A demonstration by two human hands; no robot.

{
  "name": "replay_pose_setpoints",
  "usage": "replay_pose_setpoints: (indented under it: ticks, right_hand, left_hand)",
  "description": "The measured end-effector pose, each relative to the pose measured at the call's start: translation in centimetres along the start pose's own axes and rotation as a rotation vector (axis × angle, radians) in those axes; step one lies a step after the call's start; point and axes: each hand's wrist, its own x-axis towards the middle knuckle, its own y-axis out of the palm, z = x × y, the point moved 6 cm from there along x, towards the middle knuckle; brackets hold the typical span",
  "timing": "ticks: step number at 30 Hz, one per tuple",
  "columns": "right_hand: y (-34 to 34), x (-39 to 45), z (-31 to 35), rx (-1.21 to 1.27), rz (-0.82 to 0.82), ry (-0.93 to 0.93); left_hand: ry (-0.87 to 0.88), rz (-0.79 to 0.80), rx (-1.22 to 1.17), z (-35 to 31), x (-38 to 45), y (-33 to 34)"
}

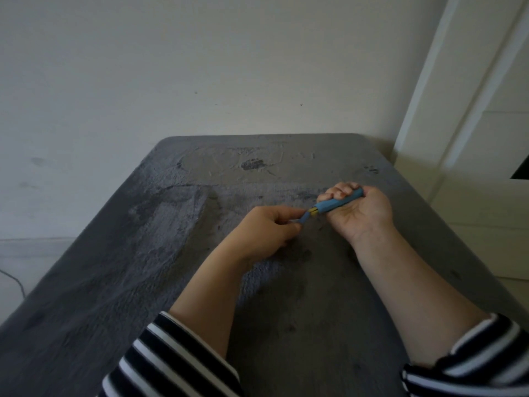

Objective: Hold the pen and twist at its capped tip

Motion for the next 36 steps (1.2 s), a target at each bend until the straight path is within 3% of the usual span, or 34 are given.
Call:
replay_pose_setpoints:
  ticks: [20, 36]
  right_hand:
    - [0.6, -0.5, -1.2, -0.125, 0.029, 0.066]
    - [0.3, -0.3, -1.1, -0.097, 0.026, 0.056]
  left_hand:
    - [-0.034, -0.100, -0.017, 0.5, 0.2, -0.4]
    - [-0.193, -0.083, -0.357, 1.6, 0.4, -0.4]
